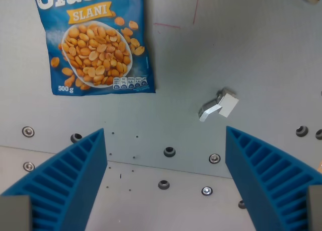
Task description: Rotate around base negative y
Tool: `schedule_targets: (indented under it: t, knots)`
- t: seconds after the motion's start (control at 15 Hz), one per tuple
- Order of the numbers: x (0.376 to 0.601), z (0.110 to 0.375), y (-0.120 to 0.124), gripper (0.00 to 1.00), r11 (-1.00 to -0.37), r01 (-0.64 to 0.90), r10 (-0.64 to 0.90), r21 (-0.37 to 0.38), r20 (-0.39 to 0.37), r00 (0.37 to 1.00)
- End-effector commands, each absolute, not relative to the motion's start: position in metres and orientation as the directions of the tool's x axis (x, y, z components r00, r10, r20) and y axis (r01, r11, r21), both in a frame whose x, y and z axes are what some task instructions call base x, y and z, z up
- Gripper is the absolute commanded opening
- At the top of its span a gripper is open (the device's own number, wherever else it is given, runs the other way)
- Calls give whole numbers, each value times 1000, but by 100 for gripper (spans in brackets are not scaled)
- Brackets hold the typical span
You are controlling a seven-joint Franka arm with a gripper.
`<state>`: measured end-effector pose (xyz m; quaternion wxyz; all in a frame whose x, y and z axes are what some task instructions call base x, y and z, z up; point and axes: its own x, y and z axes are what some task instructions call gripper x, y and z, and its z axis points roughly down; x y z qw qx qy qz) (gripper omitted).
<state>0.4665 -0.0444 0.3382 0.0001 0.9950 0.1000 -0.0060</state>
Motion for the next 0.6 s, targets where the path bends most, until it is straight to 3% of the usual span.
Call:
schedule_targets:
  t: [0.07,0.6]
  knots:
    - [466,341,-45,100,-980,199,199,3,7,980]
    - [466,341,-45,100,-980,198,199,24,111,974]
